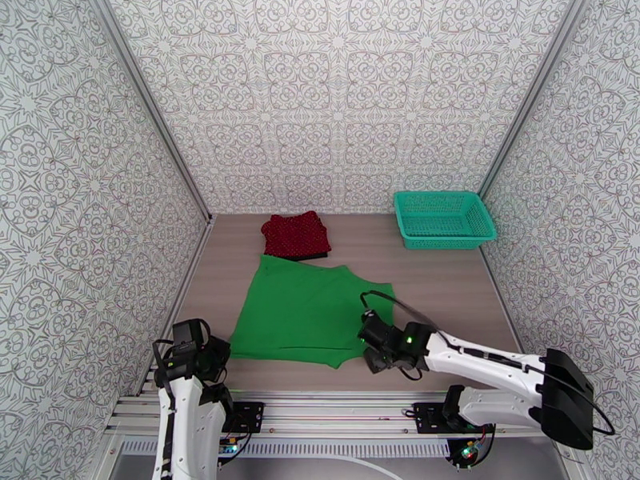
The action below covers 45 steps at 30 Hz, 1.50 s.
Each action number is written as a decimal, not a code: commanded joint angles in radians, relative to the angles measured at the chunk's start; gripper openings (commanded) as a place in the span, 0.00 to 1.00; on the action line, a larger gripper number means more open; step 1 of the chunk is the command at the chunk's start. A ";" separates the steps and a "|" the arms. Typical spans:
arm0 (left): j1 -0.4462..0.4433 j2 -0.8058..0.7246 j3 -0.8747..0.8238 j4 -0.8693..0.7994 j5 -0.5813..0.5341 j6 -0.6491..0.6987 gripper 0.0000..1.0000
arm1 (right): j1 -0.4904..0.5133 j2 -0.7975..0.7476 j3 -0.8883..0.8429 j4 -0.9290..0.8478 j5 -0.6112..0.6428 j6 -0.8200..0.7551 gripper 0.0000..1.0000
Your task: Fold and stack the mixed laundry pile
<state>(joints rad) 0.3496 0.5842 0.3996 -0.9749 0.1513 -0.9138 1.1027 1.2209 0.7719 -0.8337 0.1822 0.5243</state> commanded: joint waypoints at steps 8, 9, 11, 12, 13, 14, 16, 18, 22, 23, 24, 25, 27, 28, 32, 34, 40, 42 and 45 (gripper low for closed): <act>0.006 0.011 -0.017 0.031 -0.009 0.007 0.00 | 0.182 0.389 0.287 0.105 -0.017 -0.232 0.51; 0.006 0.012 -0.017 0.031 -0.009 0.006 0.00 | 0.187 0.421 0.305 0.104 -0.016 -0.237 0.49; 0.006 0.012 -0.017 0.033 -0.005 0.010 0.00 | 0.193 0.482 0.339 0.100 -0.018 -0.246 0.47; 0.007 0.012 -0.017 0.033 -0.005 0.011 0.00 | 0.195 0.502 0.349 0.097 -0.018 -0.247 0.47; 0.007 0.014 -0.016 0.033 -0.004 0.011 0.00 | 0.196 0.521 0.358 0.094 -0.016 -0.246 0.47; 0.008 0.014 -0.017 0.033 -0.004 0.013 0.00 | 0.197 0.537 0.366 0.089 -0.012 -0.247 0.46; 0.008 0.016 -0.016 0.035 -0.004 0.014 0.00 | 0.196 0.560 0.378 0.079 0.006 -0.246 0.45; 0.008 0.017 -0.018 0.036 -0.004 0.014 0.00 | 0.197 0.579 0.390 0.065 0.026 -0.246 0.44; 0.011 0.020 -0.017 0.039 -0.004 0.016 0.00 | 0.196 0.607 0.407 0.042 0.061 -0.245 0.43; 0.010 0.020 -0.017 0.039 -0.004 0.016 0.00 | 0.195 0.612 0.408 0.038 0.067 -0.242 0.42; 0.010 0.020 -0.017 0.039 -0.004 0.015 0.00 | 0.196 0.617 0.409 0.038 0.071 -0.242 0.42; 0.010 0.020 -0.016 0.041 -0.004 0.017 0.00 | 0.196 0.622 0.409 0.034 0.074 -0.243 0.41; 0.011 0.022 -0.016 0.041 -0.004 0.017 0.00 | 0.195 0.633 0.410 0.033 0.079 -0.245 0.35; 0.012 0.022 -0.017 0.040 -0.004 0.017 0.00 | 0.196 0.638 0.410 0.034 0.078 -0.245 0.30; 0.012 0.023 -0.015 0.039 -0.003 0.016 0.00 | 0.197 0.635 0.408 0.030 0.074 -0.242 0.04; 0.012 0.022 -0.011 0.035 0.002 0.016 0.00 | 0.196 0.618 0.401 0.020 0.057 -0.246 0.00; 0.011 0.012 -0.005 0.016 -0.001 0.016 0.00 | 0.212 0.519 0.350 0.010 -0.078 -0.276 0.00; 0.008 0.009 -0.005 0.012 0.000 0.014 0.00 | 0.215 0.481 0.328 0.009 -0.134 -0.283 0.00; 0.003 0.004 -0.004 0.005 0.001 0.013 0.00 | 0.215 0.432 0.304 0.003 -0.176 -0.287 0.00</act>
<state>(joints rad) 0.3496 0.6010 0.3885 -0.9543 0.1516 -0.9131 1.3083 1.7004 1.1049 -0.7990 0.0956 0.2550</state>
